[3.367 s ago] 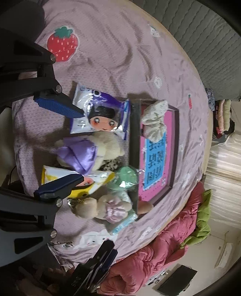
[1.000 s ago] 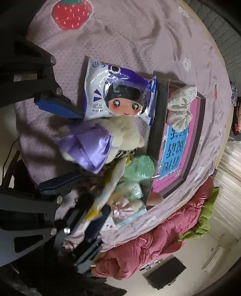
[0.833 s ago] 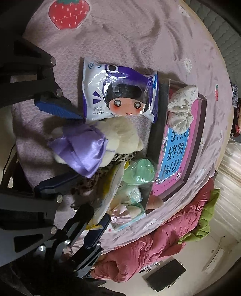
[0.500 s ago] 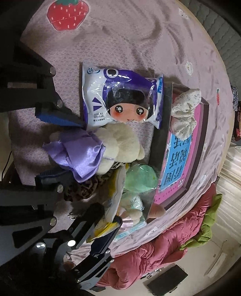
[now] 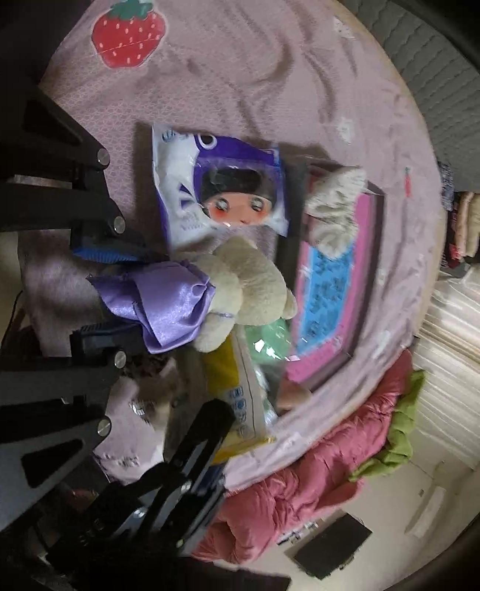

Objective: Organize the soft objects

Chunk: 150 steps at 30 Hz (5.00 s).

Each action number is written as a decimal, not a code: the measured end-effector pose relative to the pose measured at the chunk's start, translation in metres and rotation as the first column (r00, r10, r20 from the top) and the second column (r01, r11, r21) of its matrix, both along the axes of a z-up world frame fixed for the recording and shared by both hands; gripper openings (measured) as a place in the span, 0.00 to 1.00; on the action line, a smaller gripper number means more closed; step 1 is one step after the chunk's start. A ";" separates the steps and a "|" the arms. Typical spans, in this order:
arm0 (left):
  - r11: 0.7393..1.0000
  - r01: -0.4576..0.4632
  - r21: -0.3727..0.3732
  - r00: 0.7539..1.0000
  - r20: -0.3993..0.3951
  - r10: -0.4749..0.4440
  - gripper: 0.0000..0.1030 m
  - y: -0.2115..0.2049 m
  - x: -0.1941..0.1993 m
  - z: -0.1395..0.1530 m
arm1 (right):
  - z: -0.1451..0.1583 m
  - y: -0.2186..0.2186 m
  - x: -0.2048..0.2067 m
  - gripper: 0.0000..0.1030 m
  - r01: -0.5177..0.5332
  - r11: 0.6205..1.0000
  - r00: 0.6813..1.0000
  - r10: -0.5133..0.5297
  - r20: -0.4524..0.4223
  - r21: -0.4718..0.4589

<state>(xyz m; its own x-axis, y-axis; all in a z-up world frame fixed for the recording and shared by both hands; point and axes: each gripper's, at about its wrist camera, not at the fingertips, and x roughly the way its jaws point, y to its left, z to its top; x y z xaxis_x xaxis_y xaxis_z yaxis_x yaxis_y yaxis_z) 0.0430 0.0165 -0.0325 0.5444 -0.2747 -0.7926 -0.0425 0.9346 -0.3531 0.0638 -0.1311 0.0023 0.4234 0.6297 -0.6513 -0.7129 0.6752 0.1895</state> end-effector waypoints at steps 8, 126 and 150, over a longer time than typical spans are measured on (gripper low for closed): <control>1.000 -0.001 0.025 0.998 0.060 0.000 0.25 -0.002 -0.003 0.023 | 0.019 -0.001 -0.014 0.13 -0.024 0.999 0.998 0.022 0.063 0.040; 0.990 -0.002 0.142 1.000 -0.025 0.006 0.27 0.027 0.165 -0.021 | -0.034 0.029 0.140 0.15 0.227 0.965 0.969 -0.237 -0.066 -0.129; 0.990 0.052 0.132 0.998 -0.027 -0.049 0.43 0.017 0.164 -0.021 | -0.026 0.020 0.139 0.26 0.253 0.960 0.964 -0.261 -0.053 -0.124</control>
<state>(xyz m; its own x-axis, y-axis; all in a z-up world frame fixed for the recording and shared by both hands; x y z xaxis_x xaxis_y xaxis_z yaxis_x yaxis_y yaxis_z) 0.2075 0.0334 -0.0532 0.5130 -0.1933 -0.8363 -0.0005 0.9742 -0.2255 0.2032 -0.1112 -0.0234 0.5128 0.4251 -0.7459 -0.5008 0.8538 0.1422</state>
